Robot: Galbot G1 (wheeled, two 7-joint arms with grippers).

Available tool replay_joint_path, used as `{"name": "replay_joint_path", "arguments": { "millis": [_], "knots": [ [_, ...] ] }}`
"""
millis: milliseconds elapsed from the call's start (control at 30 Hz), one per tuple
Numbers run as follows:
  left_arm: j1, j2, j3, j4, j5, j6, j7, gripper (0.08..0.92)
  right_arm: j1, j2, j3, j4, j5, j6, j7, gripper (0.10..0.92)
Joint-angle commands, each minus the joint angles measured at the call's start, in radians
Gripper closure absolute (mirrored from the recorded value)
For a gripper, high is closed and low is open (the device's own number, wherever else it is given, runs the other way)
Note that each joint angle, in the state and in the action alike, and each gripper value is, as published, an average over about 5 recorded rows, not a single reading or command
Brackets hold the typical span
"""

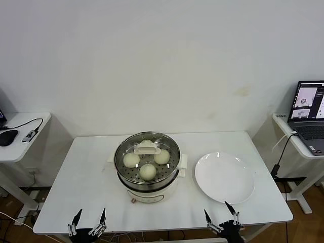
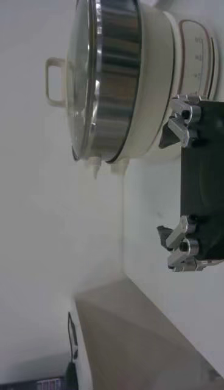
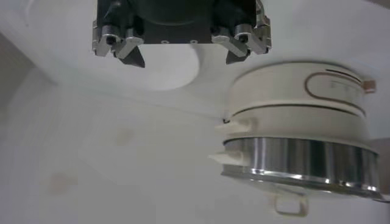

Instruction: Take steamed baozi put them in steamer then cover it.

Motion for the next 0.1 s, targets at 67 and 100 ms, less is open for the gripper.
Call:
{"name": "replay_joint_path", "arguments": {
  "millis": [67,100],
  "knots": [
    [0.023,-0.018,0.000,0.035,-0.004,-0.052,0.010,0.177,-0.023,0.003,-0.016,0.025,-0.026,-0.013,0.010,0.203],
    [0.024,-0.018,0.000,0.035,-0.004,-0.052,0.011,0.177,-0.023,0.003,-0.016,0.025,-0.027,-0.012,0.011,0.203]
  ]
}}
